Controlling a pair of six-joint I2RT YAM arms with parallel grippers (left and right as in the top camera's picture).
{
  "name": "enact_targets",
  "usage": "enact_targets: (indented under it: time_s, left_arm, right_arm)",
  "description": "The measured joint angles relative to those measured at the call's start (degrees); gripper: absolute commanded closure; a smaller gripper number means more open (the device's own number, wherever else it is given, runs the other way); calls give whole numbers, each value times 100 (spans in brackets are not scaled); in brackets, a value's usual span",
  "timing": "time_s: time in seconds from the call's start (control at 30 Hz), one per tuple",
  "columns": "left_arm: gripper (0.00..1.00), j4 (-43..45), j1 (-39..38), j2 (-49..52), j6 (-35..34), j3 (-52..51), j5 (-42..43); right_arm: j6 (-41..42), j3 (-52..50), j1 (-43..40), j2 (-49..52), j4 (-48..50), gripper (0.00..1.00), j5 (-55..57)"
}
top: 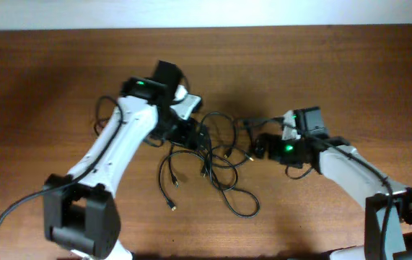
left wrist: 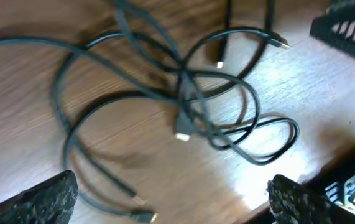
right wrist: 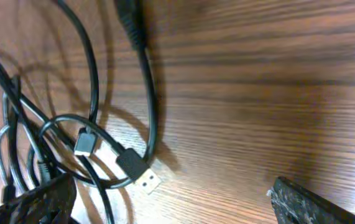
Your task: Untangle cables
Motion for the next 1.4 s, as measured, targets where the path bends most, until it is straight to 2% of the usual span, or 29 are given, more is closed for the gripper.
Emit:
enact_targets:
  time_s: [0.1,0.17,0.23,0.27,0.3,0.33,0.4,0.5,0.53,0.57,0.67,0.7,0.77,0.83,0.93,1.1,1.2,1.4]
  left_arm:
    - [1,404,-706,374,-422,2,-7]
    - [1,610,-1102,739,-955,0,-306]
    - [5,750,-1403,1113,-1563,0,-824]
    - [22,761,-1521,1263,-1888,0,-1134]
    - [46,798,-1593,1388,-2144,0,-1357]
    - [58,820,-1604,1429,-2271,0,-1456]
    - [90,841,-1604,1432,-2426,0,-1600]
    - [100,846,-1604,1432,-2503,0,-1690]
    - [100,868,-1604,1432,-2511,0,-1707]
    - [100,885,-1604,1432,-2535,0,-1707]
    - [100,841,-1604,1432,-2490,11,-1703]
    - [100,431,-1604,1421,-2194,238,-1681]
    - [100,-109,-1604,1207,-1558,1106,-1659]
    - [100,-323,-1604,485,-876,2352,-1659]
    - [100,-350,-1598,-785,-446,2994,-1652]
    - [100,-125,-1598,-2061,-297,3016,-1641]
    - [100,-85,-1593,-2251,-297,3023,-1434]
    - [100,669,-1593,-2227,-437,3023,-879]
  right_arm:
    - [-142,0,-741,0,-201,1,-280]
    - [-149,2,-968,0,-326,1,-389]
    - [-195,2,-977,0,-509,35,-455]
    - [-289,2,-977,0,-540,40,-476]
    - [-363,2,-977,0,-557,40,-496]
    - [-393,2,-977,0,-557,40,-498]
    - [-426,2,-977,0,-557,40,-498]
    - [-426,2,-977,0,-575,40,-498]
    - [-426,2,-977,0,-612,41,-498]
    - [-431,2,-977,0,-647,46,-498]
    - [-625,2,-977,0,-866,44,-501]
    - [-809,0,-977,0,-964,32,-501]
    - [-1211,0,-977,0,-1099,24,-772]
    - [-1582,0,-977,0,-1113,23,-1228]
    - [-1755,0,-977,-90,-1102,23,-1582]
    - [-1792,168,-977,-1528,-1102,23,-2472]
    - [-1648,328,-977,-2186,-979,22,-2778]
    - [-1593,343,-977,-2308,-981,18,-3012]
